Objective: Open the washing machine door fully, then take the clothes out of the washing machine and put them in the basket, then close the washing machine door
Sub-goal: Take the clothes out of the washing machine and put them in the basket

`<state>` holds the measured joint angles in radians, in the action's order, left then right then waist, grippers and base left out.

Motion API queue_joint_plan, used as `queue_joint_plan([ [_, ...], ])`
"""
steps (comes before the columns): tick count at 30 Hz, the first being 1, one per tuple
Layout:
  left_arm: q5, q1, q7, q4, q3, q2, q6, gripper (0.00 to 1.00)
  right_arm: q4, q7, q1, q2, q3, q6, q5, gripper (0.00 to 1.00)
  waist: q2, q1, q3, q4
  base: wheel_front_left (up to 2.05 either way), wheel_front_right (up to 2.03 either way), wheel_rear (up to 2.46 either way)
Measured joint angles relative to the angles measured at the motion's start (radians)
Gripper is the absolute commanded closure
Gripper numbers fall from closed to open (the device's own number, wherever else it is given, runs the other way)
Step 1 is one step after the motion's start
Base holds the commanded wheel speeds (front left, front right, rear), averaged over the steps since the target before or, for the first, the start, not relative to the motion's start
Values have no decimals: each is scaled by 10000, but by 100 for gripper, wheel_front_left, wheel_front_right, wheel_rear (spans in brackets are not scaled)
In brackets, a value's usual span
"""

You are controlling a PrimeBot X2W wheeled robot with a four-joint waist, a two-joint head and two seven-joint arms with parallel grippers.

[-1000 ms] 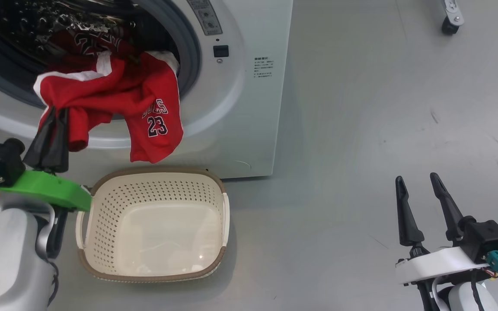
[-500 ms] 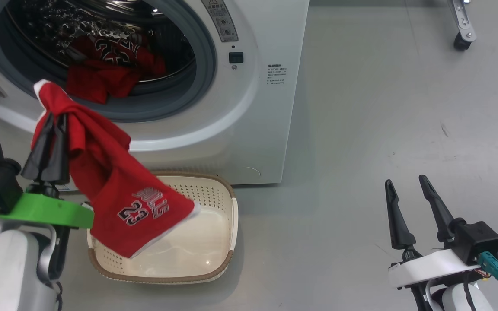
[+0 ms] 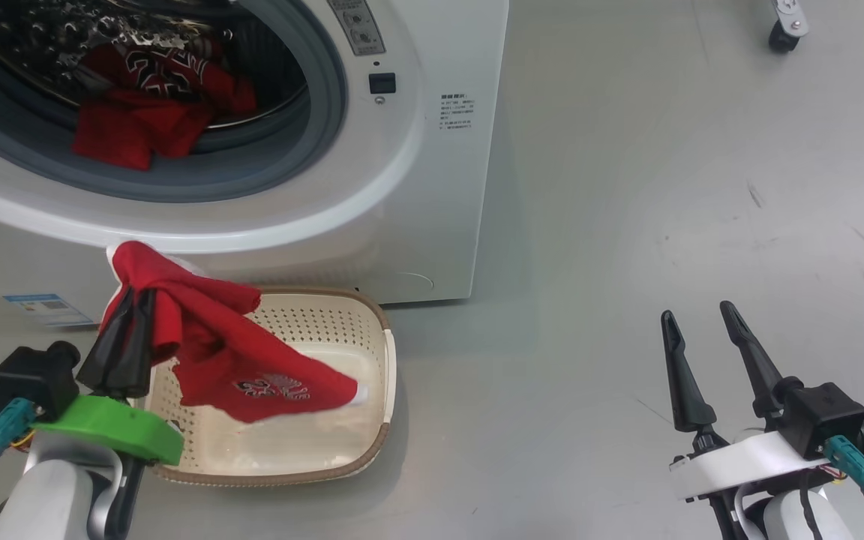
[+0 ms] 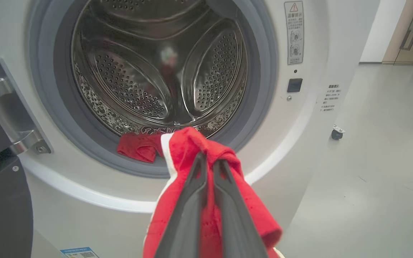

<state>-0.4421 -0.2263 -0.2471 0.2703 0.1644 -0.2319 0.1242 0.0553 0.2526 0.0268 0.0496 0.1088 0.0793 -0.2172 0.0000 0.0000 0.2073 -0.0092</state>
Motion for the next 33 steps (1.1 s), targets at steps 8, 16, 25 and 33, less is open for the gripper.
queue_joint_plan([
  [8, 38, 19, 274, 675, 140, -59, 2, 100, -75, 0, -155, -2, 79, 15, 71, 0, 0, 0, 484, -304, 0, 0, 0],
  [16, 242, -216, 571, 1260, 267, -222, 2, 100, -171, 0, -388, -17, 265, 15, 71, 0, 0, 0, 1190, -754, 0, 0, 0],
  [25, 328, -988, 993, 1783, 345, -405, 2, 100, -328, 0, -776, -36, 295, 13, 50, 0, 0, 0, 2029, -1224, 0, 0, 0],
  [33, 313, -1483, 1473, 2711, 431, -658, 2, 100, -343, 0, -1157, -46, 368, 2, -23, 0, 0, 0, 2679, -1638, 0, 0, 0],
])
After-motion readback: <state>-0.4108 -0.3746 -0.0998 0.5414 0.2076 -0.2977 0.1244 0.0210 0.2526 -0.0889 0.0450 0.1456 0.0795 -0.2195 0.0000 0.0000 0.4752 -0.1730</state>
